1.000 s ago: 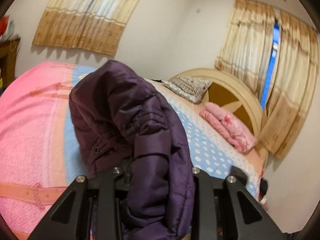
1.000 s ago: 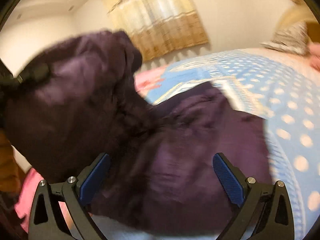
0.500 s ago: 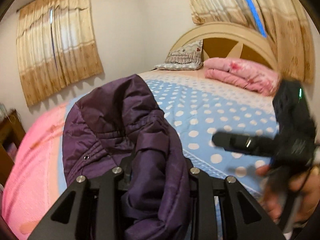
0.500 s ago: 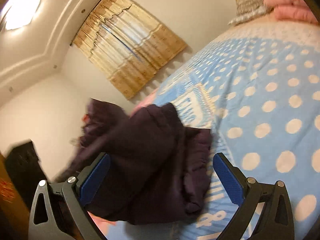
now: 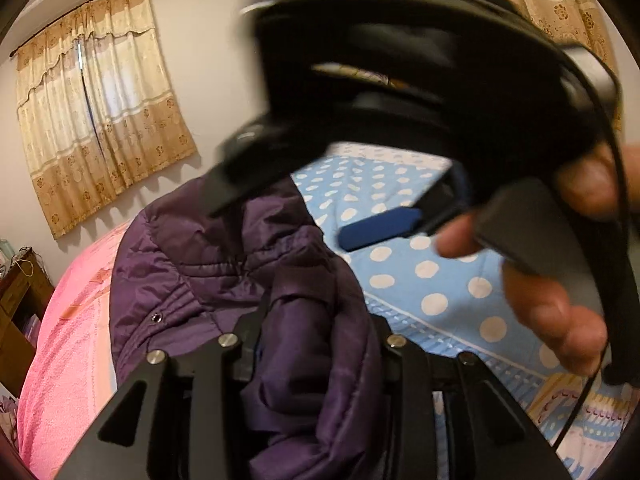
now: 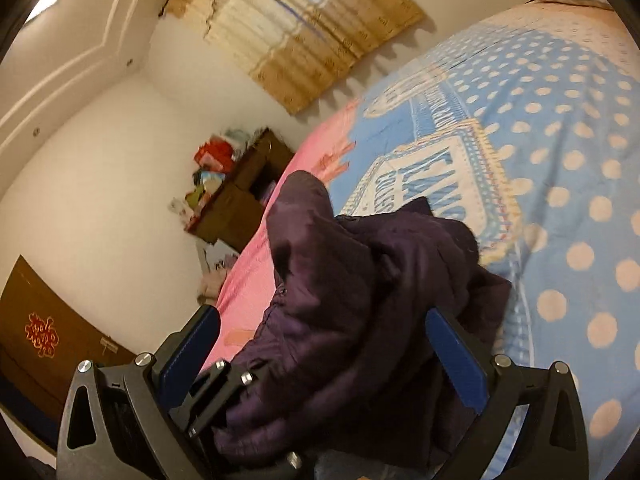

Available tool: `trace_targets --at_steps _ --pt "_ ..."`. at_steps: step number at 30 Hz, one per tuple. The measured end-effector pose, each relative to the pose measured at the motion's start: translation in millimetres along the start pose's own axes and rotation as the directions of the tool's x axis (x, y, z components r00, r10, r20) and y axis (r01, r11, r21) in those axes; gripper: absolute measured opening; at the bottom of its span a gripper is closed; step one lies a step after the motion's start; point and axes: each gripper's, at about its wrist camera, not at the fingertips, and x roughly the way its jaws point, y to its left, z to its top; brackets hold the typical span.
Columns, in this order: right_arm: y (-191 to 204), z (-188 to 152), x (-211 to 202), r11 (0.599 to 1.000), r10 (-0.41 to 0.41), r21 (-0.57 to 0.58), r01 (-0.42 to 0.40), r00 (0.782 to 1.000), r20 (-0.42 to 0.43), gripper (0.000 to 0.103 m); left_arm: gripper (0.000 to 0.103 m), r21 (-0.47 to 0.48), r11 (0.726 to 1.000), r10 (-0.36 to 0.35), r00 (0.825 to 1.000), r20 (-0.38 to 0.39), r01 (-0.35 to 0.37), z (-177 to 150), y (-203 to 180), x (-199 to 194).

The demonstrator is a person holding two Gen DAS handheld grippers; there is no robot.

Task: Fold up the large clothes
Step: 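Grasp the lifted jacket with the right tool while the left tool holds it, then hold the folded purple jacket bundle with both tools and lift it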

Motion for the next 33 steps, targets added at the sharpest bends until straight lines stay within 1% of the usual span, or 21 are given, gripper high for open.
trace_targets --at_steps 3,4,5,6,7,9,11,13,14,16,18,21,23,24,25,26,28,29,31,32,33 --pt "-1.2 4.2 15.8 0.999 -0.045 0.001 0.045 0.998 -0.052 0.100 0.038 0.008 1.000 -0.003 1.000 0.002 0.003 0.1 -2.3 -0.7" --pt "-0.3 3.5 20.8 0.997 -0.075 -0.008 0.075 0.995 -0.067 0.090 0.039 0.011 1.000 0.001 1.000 0.002 -0.001 0.5 -2.6 -2.0" --pt "-2.6 2.7 21.2 0.996 -0.092 -0.013 0.092 0.993 -0.074 0.072 0.040 0.008 1.000 0.003 1.000 0.002 -0.004 0.5 -3.4 -2.8" --pt "-3.8 2.7 23.3 0.994 -0.106 -0.016 0.106 0.991 -0.081 0.067 0.044 0.004 1.000 0.004 1.000 0.003 -0.004 0.6 -3.9 -4.1" --pt "-5.8 3.3 23.7 0.995 -0.104 -0.010 0.103 0.991 -0.083 0.064 0.050 -0.003 1.000 -0.006 1.000 0.006 0.006 2.1 -1.2 -4.7" --pt "-10.3 5.2 24.7 0.994 -0.108 -0.007 0.108 0.990 -0.087 0.056 0.057 -0.018 0.999 -0.029 0.999 0.021 0.029 4.1 -1.4 -11.0" --pt "-11.1 5.8 28.3 0.991 -0.133 -0.023 0.131 0.986 -0.100 0.045 0.060 -0.009 0.999 -0.039 0.999 0.030 0.040 6.7 -5.8 -17.5" --pt "-6.6 5.8 32.6 0.985 -0.170 -0.063 0.164 0.979 -0.114 0.039 0.062 -0.003 0.999 -0.036 0.999 0.028 0.036 8.3 -10.0 -21.4" --pt "-4.6 6.2 33.5 0.982 -0.179 -0.075 0.171 0.977 -0.118 0.037 0.062 -0.005 0.999 -0.038 0.999 0.027 0.038 9.1 -10.2 -24.4" --pt "-6.8 8.9 35.6 0.983 -0.179 -0.063 0.172 0.975 -0.133 0.036 0.062 -0.006 0.998 -0.056 0.998 0.025 0.057 8.8 -9.8 -33.1" --pt "-6.7 11.3 36.4 0.978 -0.201 -0.077 0.192 0.969 -0.141 0.036 0.062 0.002 0.998 -0.064 0.997 0.034 0.064 7.0 -9.1 -44.7" --pt "-5.9 11.5 36.5 0.973 -0.226 -0.088 0.215 0.964 -0.143 0.035 0.066 0.011 0.996 -0.092 0.993 0.071 0.091 -0.4 -4.6 -78.4" --pt "-5.2 10.0 35.6 0.967 -0.245 -0.103 0.232 0.960 -0.139 0.034 0.076 -0.003 0.997 -0.083 0.991 0.105 0.083 -3.9 6.8 -94.5" --pt "-4.8 8.8 34.5 0.967 -0.247 -0.103 0.234 0.959 -0.137 0.034 0.086 -0.016 0.997 -0.074 0.989 0.125 0.076 -4.3 14.5 -104.1" --pt "-7.2 7.9 33.4 0.968 -0.245 -0.098 0.233 0.960 -0.135 0.034 0.094 -0.037 0.997 -0.062 0.988 0.145 0.068 -4.0 24.8 -112.2" --pt "-8.2 7.1 33.2 0.968 -0.246 -0.095 0.234 0.960 -0.135 0.034 0.097 -0.066 0.997 -0.029 0.987 0.159 0.040 -3.6 41.9 -116.5" --pt "-9.7 5.1 31.6 0.966 -0.253 -0.091 0.243 0.959 -0.128 0.034 0.099 -0.132 0.991 0.055 0.986 0.156 -0.035 -1.9 74.3 -110.2" --pt "-9.4 3.1 30.6 0.964 -0.258 -0.093 0.248 0.958 -0.125 0.034 0.099 -0.169 0.984 0.075 0.987 0.141 -0.050 -1.2 88.9 -102.6" --pt "-9.9 0.2 29.6 0.963 -0.262 -0.093 0.251 0.957 -0.122 0.034 0.099 -0.268 0.962 0.080 0.991 0.102 -0.050 -3.6 116.1 -84.6" --pt "-10.0 -1.3 28.8 0.963 -0.264 -0.093 0.254 0.957 -0.120 0.034 0.099 -0.321 0.946 0.055 0.996 0.072 -0.029 -7.0 129.6 -70.2" --pt "-11.0 -2.5 27.6 0.963 -0.265 -0.088 0.255 0.957 -0.118 0.034 0.099 -0.350 0.937 0.026 0.999 0.044 -0.009 -10.3 133.3 -58.6"
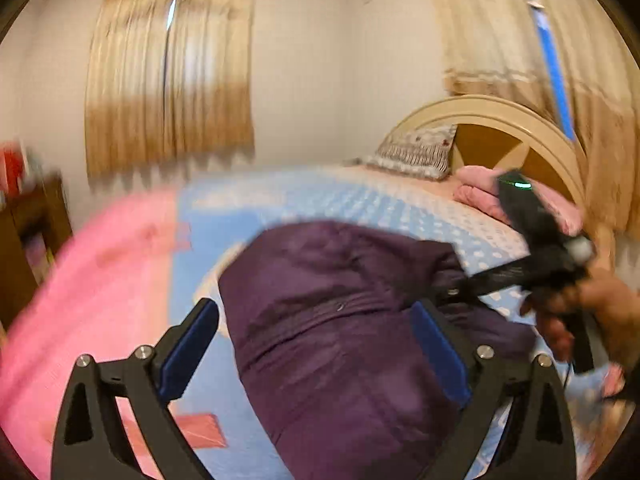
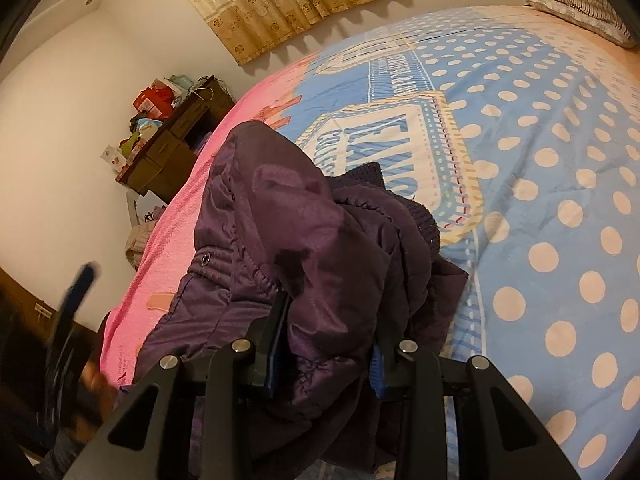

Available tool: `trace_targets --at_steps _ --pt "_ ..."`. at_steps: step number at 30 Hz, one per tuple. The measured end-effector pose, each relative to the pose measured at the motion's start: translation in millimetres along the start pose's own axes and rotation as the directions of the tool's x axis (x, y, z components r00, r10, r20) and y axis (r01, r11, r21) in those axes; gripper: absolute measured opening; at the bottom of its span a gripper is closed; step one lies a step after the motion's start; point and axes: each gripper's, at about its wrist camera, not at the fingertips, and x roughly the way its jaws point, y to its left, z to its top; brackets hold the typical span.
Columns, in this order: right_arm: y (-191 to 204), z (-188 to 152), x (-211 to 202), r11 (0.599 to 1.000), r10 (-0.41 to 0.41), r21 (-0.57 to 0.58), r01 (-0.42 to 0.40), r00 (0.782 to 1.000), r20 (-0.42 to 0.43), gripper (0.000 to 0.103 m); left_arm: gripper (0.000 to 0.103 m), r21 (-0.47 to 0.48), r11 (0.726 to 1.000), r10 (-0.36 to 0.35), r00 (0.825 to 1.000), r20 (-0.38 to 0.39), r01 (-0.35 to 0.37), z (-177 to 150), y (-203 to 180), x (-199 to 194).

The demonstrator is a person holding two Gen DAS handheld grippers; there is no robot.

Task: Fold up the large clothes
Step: 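Hold the folded purple jacket bundle with both tools and lift it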

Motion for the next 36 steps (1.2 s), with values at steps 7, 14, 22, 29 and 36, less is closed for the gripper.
trace_targets --at_steps 7,14,22,29,36 --pt "-8.2 -10.2 0.3 0.999 -0.054 0.001 0.054 0.999 -0.002 0.035 0.098 -0.004 0.998 -0.059 0.991 -0.124 0.059 -31.7 -37.4 46.6" --pt "9.9 -16.3 -46.9 0.977 -0.195 0.129 0.171 0.960 0.199 0.059 0.103 0.043 0.999 0.016 0.987 -0.162 -0.009 -31.6 -60.6 58.0" --pt "50.9 -14.2 -50.8 0.951 0.157 0.183 -0.249 0.900 0.407 0.070 0.103 0.028 0.997 0.081 0.990 -0.114 -0.078 -39.2 -69.8 61.5" --pt "-2.4 -23.2 -5.8 0.908 0.099 0.334 -0.254 0.903 0.419 0.070 0.103 -0.101 0.995 -0.003 0.996 -0.088 -0.006 -39.3 -25.1 31.2" --pt "11.8 -21.0 14.4 0.985 -0.143 0.137 0.102 0.930 0.338 0.070 0.103 -0.055 0.990 0.127 0.989 -0.074 -0.132 -31.1 -6.1 27.8"
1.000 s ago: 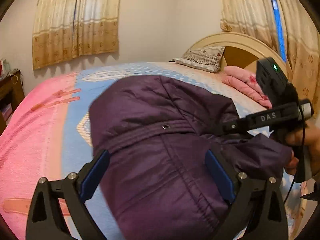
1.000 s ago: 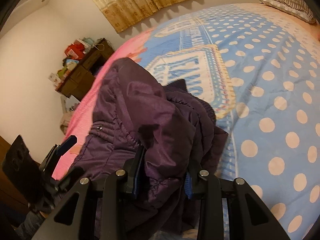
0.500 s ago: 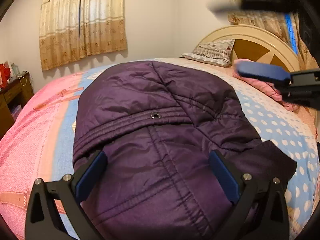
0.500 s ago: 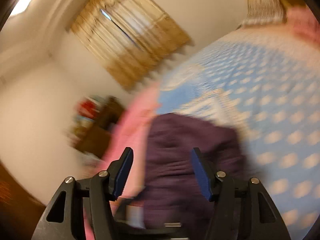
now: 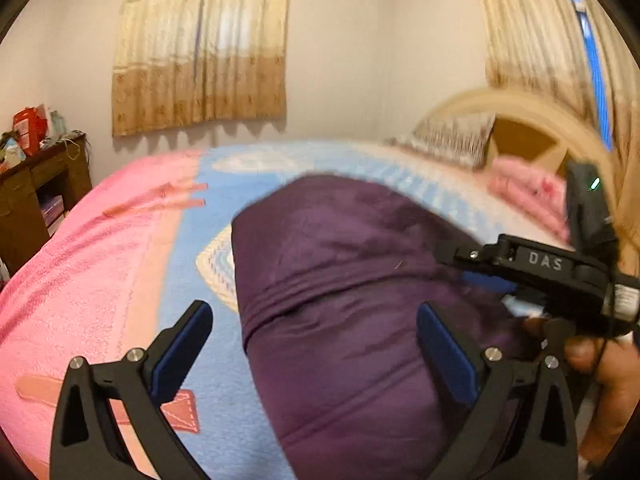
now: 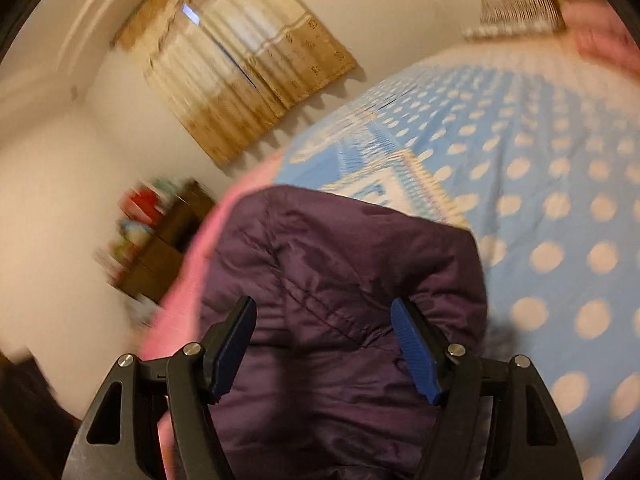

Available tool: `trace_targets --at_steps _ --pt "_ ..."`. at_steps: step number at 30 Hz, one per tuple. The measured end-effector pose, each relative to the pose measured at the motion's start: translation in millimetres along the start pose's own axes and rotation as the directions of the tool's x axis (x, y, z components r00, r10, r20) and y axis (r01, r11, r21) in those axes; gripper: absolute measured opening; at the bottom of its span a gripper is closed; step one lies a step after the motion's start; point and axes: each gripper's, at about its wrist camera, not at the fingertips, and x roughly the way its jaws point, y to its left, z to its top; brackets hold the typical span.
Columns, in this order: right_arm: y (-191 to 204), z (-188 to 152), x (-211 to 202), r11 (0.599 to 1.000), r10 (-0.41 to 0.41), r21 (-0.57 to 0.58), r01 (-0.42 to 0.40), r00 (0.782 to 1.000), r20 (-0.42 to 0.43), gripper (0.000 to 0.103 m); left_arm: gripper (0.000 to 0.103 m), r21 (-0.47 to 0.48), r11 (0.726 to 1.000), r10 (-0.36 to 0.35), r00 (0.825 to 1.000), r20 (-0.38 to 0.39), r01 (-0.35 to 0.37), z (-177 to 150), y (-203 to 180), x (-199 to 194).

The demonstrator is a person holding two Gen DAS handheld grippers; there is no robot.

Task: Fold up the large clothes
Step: 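Hold the folded purple jacket bundle with both tools and lift it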

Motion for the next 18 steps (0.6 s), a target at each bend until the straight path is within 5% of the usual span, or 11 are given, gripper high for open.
trace_targets --at_steps 5,9,13,18 --pt "-0.5 -0.2 4.8 0.977 -0.168 -0.136 0.166 0.986 0.002 0.078 0.103 -0.032 0.999 -0.036 0.998 -0.057 0.034 -0.7 6.3 25.5" --pt "-4.6 3.9 0.3 0.935 -0.292 -0.192 0.299 0.954 0.066 0.083 0.103 -0.023 0.999 -0.036 0.996 -0.077 0.034 0.8 3.0 29.1" --pt "-27.5 5.7 25.8 0.949 -0.299 -0.133 0.287 0.951 -0.081 0.096 0.103 -0.042 0.997 -0.062 0.990 -0.125 0.057 -2.9 -1.1 33.8" --pt "-59.4 1.4 46.2 0.985 -0.169 0.000 0.173 0.965 -0.201 0.099 0.103 -0.064 0.996 -0.080 0.984 -0.162 0.070 -7.5 -1.4 39.5"
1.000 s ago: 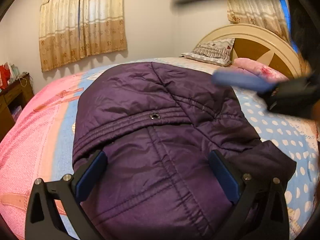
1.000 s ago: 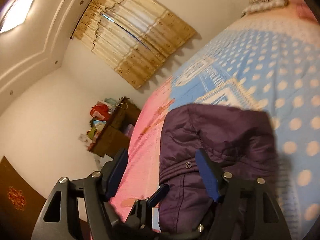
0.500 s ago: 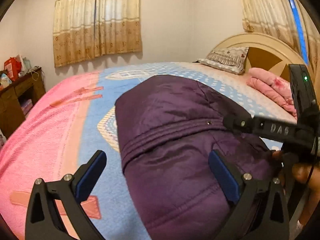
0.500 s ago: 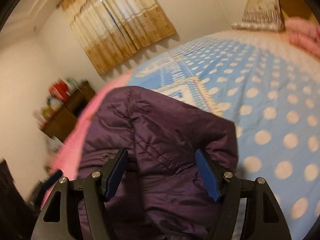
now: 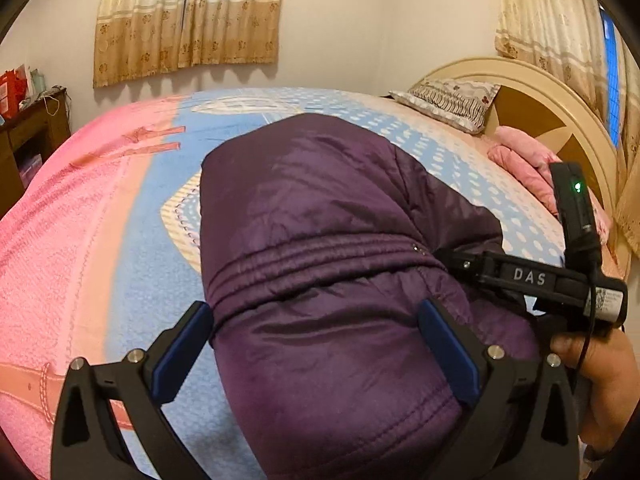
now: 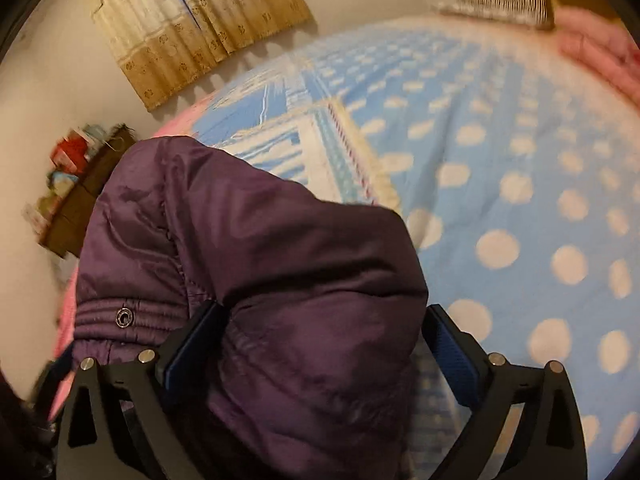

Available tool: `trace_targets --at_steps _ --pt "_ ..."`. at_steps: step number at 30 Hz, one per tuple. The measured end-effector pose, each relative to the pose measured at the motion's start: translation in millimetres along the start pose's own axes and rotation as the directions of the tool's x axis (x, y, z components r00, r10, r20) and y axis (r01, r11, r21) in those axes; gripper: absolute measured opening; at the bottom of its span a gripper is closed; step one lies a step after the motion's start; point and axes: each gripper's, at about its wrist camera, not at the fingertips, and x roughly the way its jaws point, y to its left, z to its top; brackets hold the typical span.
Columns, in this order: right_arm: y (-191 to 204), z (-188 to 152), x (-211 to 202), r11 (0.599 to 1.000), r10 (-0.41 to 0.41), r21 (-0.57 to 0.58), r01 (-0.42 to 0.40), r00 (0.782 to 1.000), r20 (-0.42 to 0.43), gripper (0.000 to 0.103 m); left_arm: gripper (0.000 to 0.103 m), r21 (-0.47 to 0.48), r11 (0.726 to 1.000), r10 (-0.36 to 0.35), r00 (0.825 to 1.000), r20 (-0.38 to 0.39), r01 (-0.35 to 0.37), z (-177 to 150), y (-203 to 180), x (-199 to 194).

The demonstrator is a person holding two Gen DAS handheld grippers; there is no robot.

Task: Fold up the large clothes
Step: 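Hold the folded purple jacket bundle with both tools and lift it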

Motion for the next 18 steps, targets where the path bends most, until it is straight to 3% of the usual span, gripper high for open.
trace_targets --at_steps 8,18 --pt "21.1 -6.7 1.8 0.993 -0.091 -0.079 0.093 0.996 0.022 0.099 0.103 -0.008 1.000 0.004 1.000 -0.008 -0.004 -4.7 1.8 4.7" --pt "19.1 -6.6 11.8 0.994 -0.086 -0.060 0.086 0.996 0.010 0.101 0.103 -0.024 1.000 0.003 1.000 0.000 -0.003 -7.2 2.2 8.5"
